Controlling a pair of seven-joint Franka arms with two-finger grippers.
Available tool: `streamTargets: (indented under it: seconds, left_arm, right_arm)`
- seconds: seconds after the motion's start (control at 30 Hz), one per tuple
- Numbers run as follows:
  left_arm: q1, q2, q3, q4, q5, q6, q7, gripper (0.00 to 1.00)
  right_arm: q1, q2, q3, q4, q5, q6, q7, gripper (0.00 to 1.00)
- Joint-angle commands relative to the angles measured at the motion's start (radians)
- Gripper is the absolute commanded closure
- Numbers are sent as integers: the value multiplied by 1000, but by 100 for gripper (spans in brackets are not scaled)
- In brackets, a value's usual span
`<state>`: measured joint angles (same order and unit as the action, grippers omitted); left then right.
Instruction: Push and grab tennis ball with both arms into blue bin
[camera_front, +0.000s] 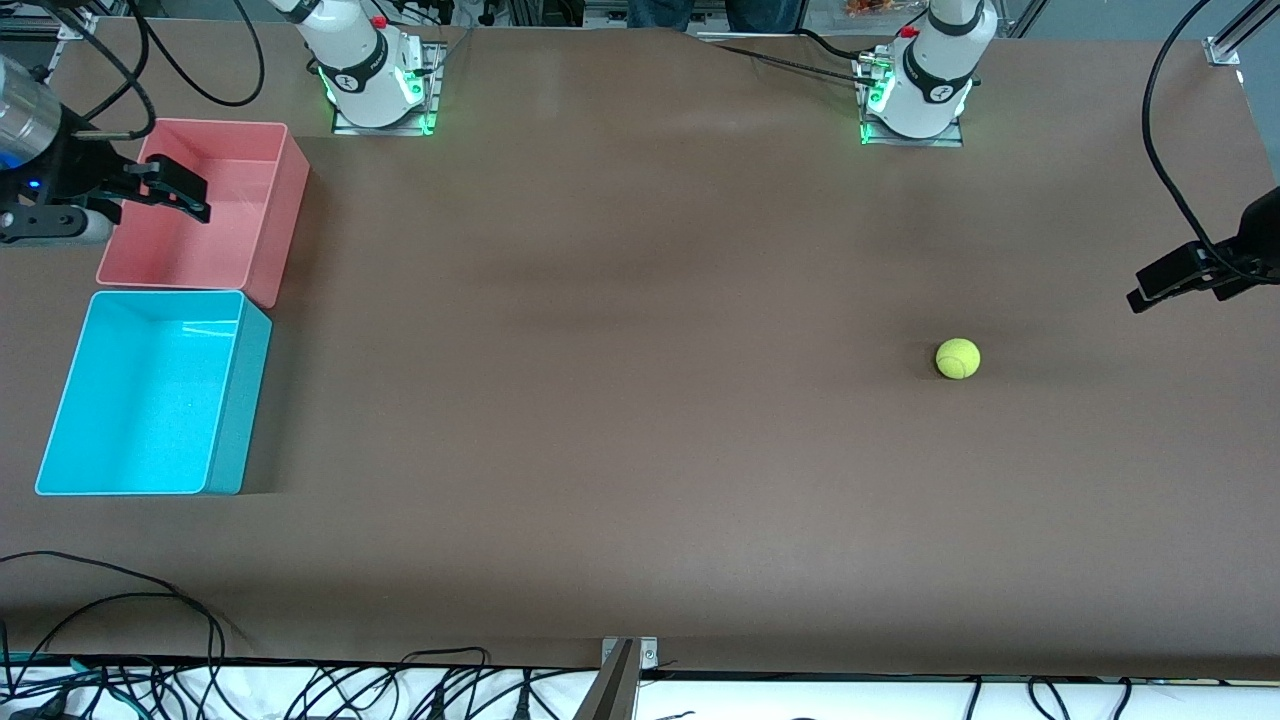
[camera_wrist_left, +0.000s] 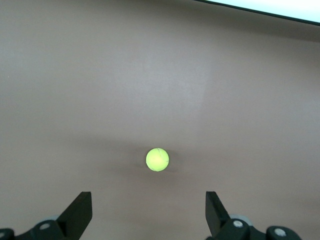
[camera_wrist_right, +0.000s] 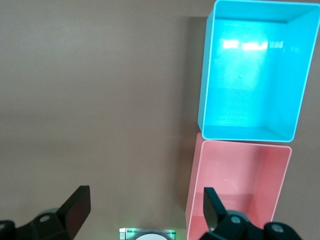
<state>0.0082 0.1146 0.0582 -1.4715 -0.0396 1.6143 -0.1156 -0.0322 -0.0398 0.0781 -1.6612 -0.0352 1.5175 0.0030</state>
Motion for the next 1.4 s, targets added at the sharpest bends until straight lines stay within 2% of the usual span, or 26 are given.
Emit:
streamTargets:
  seconds: [0.0,0.63,1.1,1.3,1.37]
  left_arm:
    - [1,-15,2,-16,-25,3,8,0]
    - [1,49,3,-23,-13,-13,7,0]
    - [-1,54,3,-27,-9,-17,7,0]
    - [-1,54,3,-29,-9,-17,8,10]
    - [-1,54,3,-29,-9,-17,8,17]
  right_arm:
    - [2,-11,-1,11,6,-19,5,0]
    - [2,-11,-3,9,23,-23,6,0]
    - [2,-14,-3,11,21,-23,5,0]
    - [5,-17,2,11,21,-31,5,0]
    - [5,-17,2,9,21,-31,5,0]
